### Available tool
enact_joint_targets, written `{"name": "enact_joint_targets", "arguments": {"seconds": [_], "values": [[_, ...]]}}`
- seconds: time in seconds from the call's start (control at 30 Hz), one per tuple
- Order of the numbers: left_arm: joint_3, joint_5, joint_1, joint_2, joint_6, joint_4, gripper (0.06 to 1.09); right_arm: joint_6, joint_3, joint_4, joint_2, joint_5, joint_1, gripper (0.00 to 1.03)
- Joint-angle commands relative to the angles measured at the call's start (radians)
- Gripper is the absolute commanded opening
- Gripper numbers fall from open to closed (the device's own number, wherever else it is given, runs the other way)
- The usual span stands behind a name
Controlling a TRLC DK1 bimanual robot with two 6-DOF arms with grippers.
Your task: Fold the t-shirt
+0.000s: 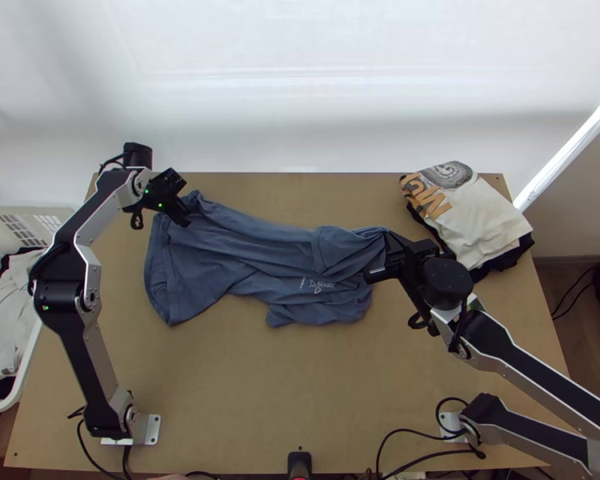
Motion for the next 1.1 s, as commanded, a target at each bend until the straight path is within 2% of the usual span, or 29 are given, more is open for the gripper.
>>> {"name": "enact_joint_targets", "arguments": {"seconds": [0.0,0.53,0.57,0.6,0.63,0.67,0.77,0.93,1.07], "values": [[0.055,-0.01,0.0,0.042,0.042,-0.016,0.64,0.021,0.021,-0.001,-0.018,0.01,-0.004,0.03],[0.083,-0.025,-0.022,0.119,0.02,-0.047,0.63,0.022,0.024,-0.01,-0.026,0.01,-0.01,0.03],[0.084,-0.025,-0.022,0.124,0.009,-0.044,0.51,0.022,0.026,-0.01,-0.024,0.01,-0.01,0.03],[0.084,-0.021,-0.025,0.13,-0.012,-0.015,0.34,0.024,0.027,-0.01,-0.024,0.01,-0.01,0.03],[0.083,-0.014,-0.025,0.131,-0.067,0.033,0.15,0.024,0.027,-0.01,-0.024,0.01,-0.01,0.03],[0.086,-0.014,-0.025,0.135,-0.109,0.062,0.1,0.024,0.027,-0.01,-0.024,0.01,-0.01,0.03],[0.15,-0.011,-0.023,0.158,-0.204,0.068,0.09,0.024,0.029,-0.01,-0.026,0.01,-0.01,0.03],[0.365,0.009,-0.006,0.164,-0.56,0.031,0.09,0.025,0.04,-0.01,-0.024,0.01,-0.023,0.03],[0.422,0.01,-0.003,0.085,-0.727,-0.027,0.09,0.027,0.046,-0.008,-0.024,0.01,-0.036,0.03]]}}
